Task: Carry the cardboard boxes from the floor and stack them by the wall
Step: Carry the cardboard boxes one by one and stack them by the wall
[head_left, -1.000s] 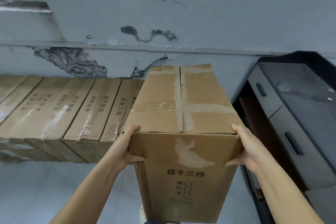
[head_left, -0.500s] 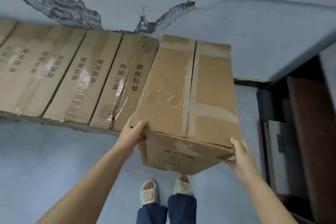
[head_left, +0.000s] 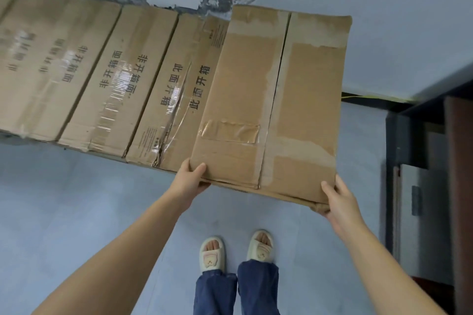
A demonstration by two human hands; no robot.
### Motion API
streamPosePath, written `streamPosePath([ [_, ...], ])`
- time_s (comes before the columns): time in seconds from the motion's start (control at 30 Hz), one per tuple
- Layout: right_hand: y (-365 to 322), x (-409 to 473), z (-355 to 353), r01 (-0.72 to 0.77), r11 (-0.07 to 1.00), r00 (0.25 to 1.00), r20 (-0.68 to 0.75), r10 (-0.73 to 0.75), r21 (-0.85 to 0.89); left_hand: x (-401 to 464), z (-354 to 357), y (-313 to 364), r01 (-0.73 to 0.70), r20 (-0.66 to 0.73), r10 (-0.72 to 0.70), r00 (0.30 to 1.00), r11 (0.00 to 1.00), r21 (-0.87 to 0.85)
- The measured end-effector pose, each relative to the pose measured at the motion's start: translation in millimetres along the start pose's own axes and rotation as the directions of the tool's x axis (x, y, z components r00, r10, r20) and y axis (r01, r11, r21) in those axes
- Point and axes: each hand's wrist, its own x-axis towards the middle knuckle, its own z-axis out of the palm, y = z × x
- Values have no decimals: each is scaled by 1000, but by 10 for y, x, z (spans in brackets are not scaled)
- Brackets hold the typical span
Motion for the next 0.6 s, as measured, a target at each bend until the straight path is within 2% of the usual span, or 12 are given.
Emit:
streamPosePath([
  [0.2,-503,422,303,115,992,992,40,-117,41,407,226,533,-187,-103,183,978,982,-34],
  [0.3,-339,456,280,102,995,992,79,-100,-15,467,101,389,-142,-29,142,989,990,-9],
  [0.37,-168,437,214,79,997,994,72,-77,-23,451,29,223,-104,10,104,995,992,67],
  [0.5,-170,446,201,36,999,998,45,-35,-25,412,50,205,-89,-63,101,993,981,171],
  [0.6,-307,309,176,7,985,998,61,4,-173,212,47,340,-71,-90,101,991,954,293],
])
